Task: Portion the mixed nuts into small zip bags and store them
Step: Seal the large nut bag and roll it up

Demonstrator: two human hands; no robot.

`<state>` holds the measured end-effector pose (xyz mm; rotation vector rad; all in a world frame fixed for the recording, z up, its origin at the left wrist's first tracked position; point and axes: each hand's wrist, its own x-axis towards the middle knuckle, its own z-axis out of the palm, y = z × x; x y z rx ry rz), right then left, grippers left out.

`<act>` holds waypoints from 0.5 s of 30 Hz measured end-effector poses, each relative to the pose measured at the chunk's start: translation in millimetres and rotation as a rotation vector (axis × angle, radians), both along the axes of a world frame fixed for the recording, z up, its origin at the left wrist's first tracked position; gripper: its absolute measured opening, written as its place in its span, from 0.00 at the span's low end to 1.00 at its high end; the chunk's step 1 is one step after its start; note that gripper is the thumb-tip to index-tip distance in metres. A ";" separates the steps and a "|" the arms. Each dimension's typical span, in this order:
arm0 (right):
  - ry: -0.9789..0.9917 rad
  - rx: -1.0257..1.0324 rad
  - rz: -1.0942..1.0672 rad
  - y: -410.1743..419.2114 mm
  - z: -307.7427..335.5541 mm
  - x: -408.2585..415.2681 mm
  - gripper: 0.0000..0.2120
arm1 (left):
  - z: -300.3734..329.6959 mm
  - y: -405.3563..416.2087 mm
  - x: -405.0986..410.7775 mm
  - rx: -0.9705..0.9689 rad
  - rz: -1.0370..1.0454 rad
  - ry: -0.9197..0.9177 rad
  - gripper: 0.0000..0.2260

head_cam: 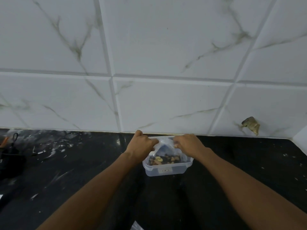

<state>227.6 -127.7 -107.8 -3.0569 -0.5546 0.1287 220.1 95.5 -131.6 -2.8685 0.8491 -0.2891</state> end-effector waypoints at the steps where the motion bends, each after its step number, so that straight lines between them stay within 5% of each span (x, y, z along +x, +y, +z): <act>1: 0.026 -0.005 -0.011 -0.8 0.8 3.2 0.10 | 1.6 0.3 0.1 0.007 0.037 0.030 0.09; 5: 0.064 -0.039 -0.002 0.9 3.5 5.7 0.12 | -2.5 -1.7 3.3 -0.082 0.116 0.101 0.14; 9: 0.087 -0.081 0.056 -9.1 12.4 -2.3 0.30 | -5.6 -1.4 1.3 -0.168 0.112 0.131 0.14; 15: -0.134 -0.172 0.042 -3.5 5.0 -14.8 0.27 | 6.5 -7.5 -15.1 -0.139 0.140 0.069 0.30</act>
